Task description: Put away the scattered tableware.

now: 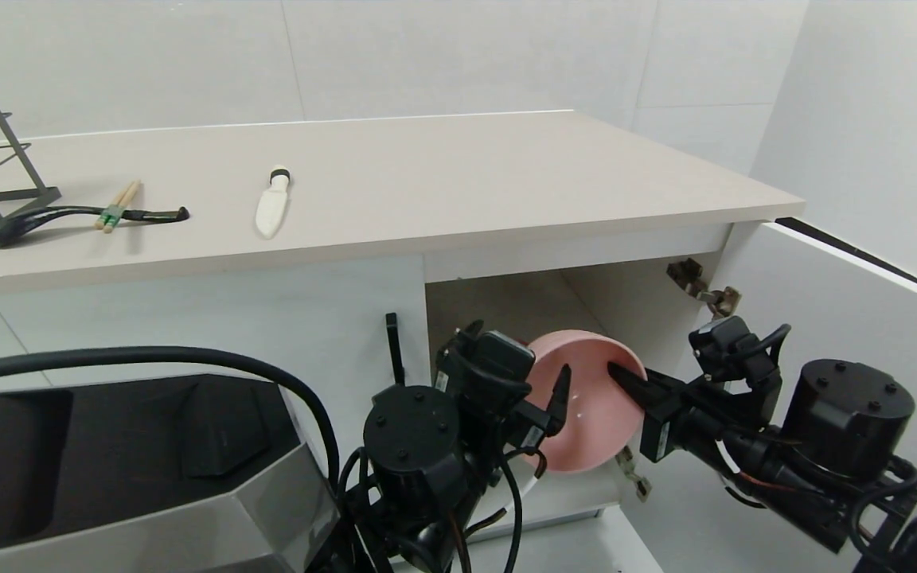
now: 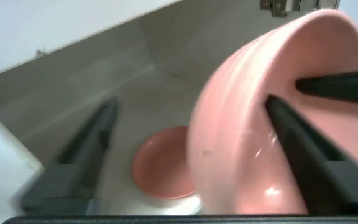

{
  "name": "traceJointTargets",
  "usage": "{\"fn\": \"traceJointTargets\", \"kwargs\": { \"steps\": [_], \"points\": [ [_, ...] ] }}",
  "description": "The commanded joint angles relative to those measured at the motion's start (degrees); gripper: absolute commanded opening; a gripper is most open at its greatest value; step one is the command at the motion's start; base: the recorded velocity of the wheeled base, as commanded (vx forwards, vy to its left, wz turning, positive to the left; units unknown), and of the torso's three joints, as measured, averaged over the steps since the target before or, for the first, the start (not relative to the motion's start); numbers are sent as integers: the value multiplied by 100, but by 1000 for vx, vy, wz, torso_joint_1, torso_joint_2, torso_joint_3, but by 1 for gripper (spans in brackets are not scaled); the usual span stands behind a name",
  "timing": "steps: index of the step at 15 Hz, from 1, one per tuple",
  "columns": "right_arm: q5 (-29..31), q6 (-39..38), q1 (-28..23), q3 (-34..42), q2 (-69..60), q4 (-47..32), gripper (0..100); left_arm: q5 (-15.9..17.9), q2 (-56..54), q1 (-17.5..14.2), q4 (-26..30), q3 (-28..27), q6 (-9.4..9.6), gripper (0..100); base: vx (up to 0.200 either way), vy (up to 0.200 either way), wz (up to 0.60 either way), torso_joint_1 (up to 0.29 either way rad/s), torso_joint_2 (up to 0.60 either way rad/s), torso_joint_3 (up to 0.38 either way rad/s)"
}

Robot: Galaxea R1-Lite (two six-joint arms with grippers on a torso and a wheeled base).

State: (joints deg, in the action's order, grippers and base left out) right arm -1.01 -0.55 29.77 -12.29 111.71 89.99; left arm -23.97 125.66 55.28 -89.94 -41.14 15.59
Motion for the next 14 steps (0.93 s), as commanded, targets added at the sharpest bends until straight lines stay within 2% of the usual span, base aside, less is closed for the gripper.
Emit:
{"fn": "traceJointTargets", "kwargs": {
  "steps": [1,4,7,8,10,11,12,13,14],
  "points": [
    [13,-7,-191,-10,175,1,0,358,-323,167,-6,467,-30,100,0,0,0,0,0,0],
    [13,-7,-217,7,210,1,0,973,-833,193,-6,1108,-30,100,0,0,0,0,0,0],
    [13,-7,-226,-2,254,1,0,1764,-1202,53,-6,1583,-30,100,0,0,0,0,0,0],
    [13,-15,-252,7,281,1,0,2203,-1378,-79,-6,1882,-21,100,0,0,0,0,0,0],
    [13,-15,-261,25,360,1,0,2783,-1615,-299,-6,2216,5,100,0,0,0,0,0,0],
    [13,-15,-252,33,413,1,0,3214,-1791,-475,-6,2471,23,100,0,0,0,0,0,0],
    [13,-15,-252,25,421,1,0,3425,-1887,-580,-6,2603,32,100,0,0,0,0,0,0],
    [22,-95,-261,-10,430,1,0,3768,-2169,-817,-6,2945,32,100,0,0,0,0,0,0],
    [22,-209,-279,-37,430,1,0,3785,-2309,-905,-6,3148,14,100,0,0,0,0,0,0]
  ]
}}
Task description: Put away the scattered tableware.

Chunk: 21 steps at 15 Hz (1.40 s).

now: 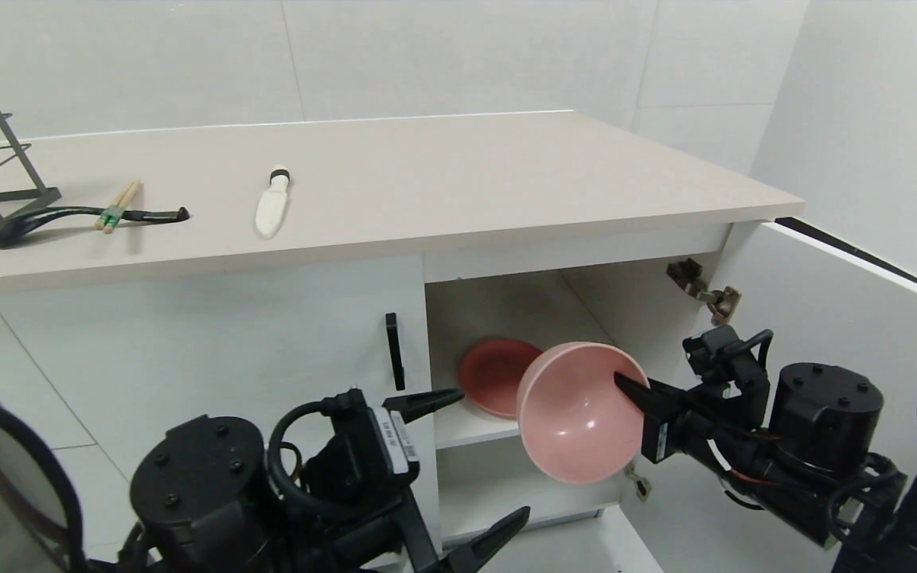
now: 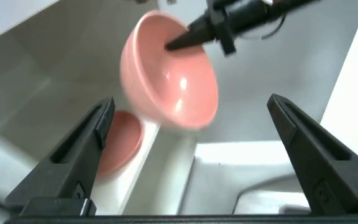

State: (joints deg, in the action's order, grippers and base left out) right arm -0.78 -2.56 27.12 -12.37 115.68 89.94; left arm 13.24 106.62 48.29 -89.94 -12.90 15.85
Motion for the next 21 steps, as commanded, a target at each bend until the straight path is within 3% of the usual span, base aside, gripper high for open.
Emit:
{"fn": "traceJointTargets", "kwargs": {
  "steps": [1,5,9,12,21],
  "points": [
    [-1,-210,-23,-28,43,6,0,65,-493,-232,-6,516,-3,100,0,0,0,0,0,0],
    [8,-781,3,-116,526,6,0,56,-651,-241,-6,1263,24,100,0,0,0,0,0,0],
    [-1,-781,21,-582,1080,6,0,30,-924,-417,-6,1290,15,100,0,0,0,0,0,0],
    [-1,-781,-41,-1382,1607,6,0,12,-1055,-759,-6,1290,6,100,0,0,0,0,0,0],
    [8,-676,-243,-3087,2882,6,0,-14,-1451,-970,-6,1290,-55,100,0,0,0,0,0,0]
  ]
}}
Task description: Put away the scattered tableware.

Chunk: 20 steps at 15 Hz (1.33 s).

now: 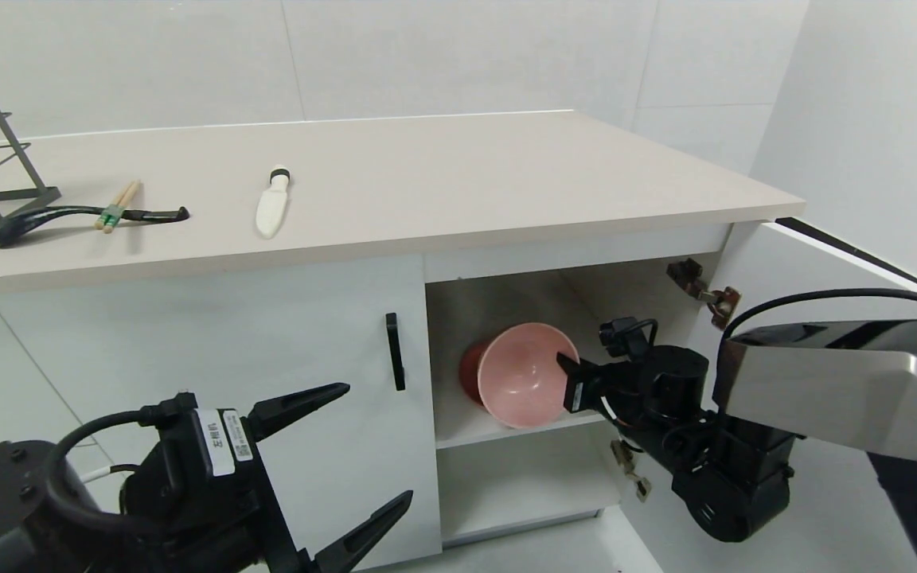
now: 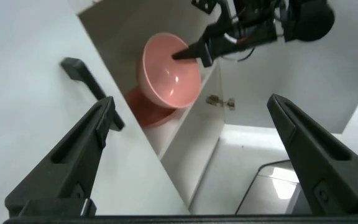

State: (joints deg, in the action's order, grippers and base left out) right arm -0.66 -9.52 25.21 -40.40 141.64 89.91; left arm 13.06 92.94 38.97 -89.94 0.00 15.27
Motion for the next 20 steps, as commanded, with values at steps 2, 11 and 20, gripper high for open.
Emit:
{"fn": "traceJointTargets", "kwargs": {
  "steps": [2,11,20],
  "points": [
    [-48,-24,-218,-926,531,9,0,4,-118,-100,-6,0,2,100,0,0,0,0,0,0],
    [-435,-50,-271,-1286,856,-307,0,4,-110,-206,-6,0,-25,100,0,0,0,0,0,0],
    [-400,-32,-236,-1313,927,-298,0,4,-110,-206,-6,0,-25,100,0,0,0,0,0,0]
  ]
}}
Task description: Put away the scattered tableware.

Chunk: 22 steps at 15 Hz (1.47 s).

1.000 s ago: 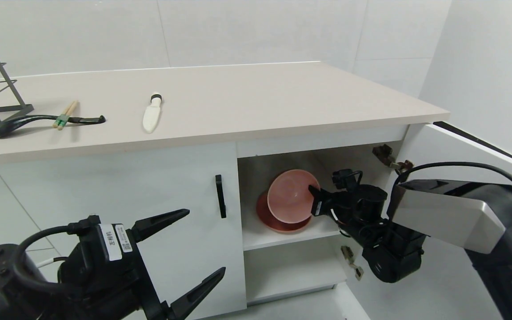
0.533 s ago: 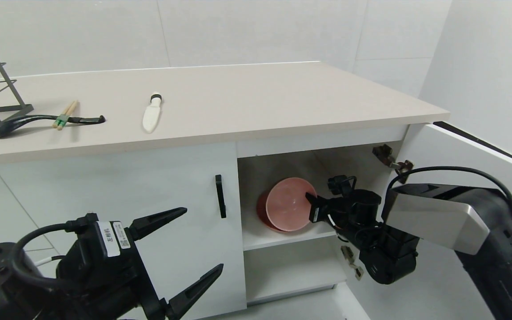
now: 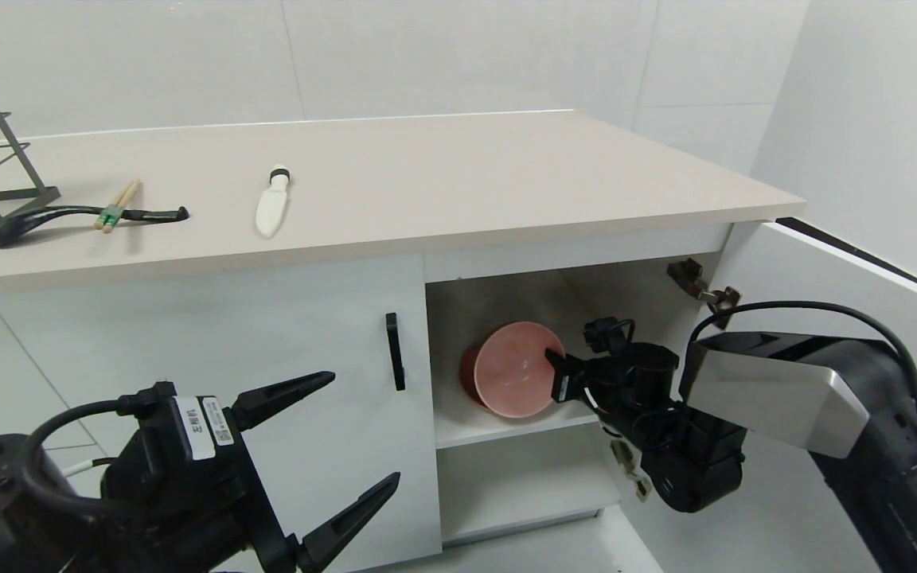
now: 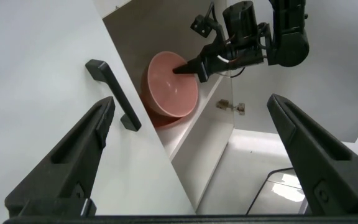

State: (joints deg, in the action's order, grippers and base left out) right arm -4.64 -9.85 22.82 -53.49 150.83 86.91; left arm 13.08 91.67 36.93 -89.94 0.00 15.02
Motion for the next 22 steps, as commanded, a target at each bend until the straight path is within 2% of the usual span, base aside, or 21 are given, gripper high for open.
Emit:
{"fn": "traceJointTargets", "kwargs": {
  "steps": [1,2,6,8,11,14,17,19,22],
  "points": [
    [-1,1,3,-3,25,10,0,2,17,-1,-6,0,1,100,0,0,0,0,0,0],
    [-1,9,3,-3,78,46,100,2,17,-1,-6,0,1,100,0,0,0,0,0,0],
    [-10,62,12,76,113,37,100,2,0,-1,-6,0,1,100,0,0,0,0,0,0],
    [-28,379,12,76,104,54,100,2,0,-1,-6,0,-8,100,0,0,0,0,0,0],
    [-37,475,21,181,-72,309,100,2,0,-71,-6,0,-8,100,0,0,0,0,0,0],
    [-212,827,135,955,-801,309,100,2,-9,-142,-6,0,-8,100,0,0,0,0,0,0],
    [-221,1240,363,2326,-1794,309,100,2,-27,-151,-6,0,-8,100,0,0,0,0,0,0],
    [-221,1925,355,3126,-2366,309,100,2,-88,-151,-6,0,-8,100,0,0,0,0,0,0],
    [-221,2075,363,4075,-3394,309,100,2,-159,-203,-6,0,-8,100,0,0,0,0,0,0]
  ]
}}
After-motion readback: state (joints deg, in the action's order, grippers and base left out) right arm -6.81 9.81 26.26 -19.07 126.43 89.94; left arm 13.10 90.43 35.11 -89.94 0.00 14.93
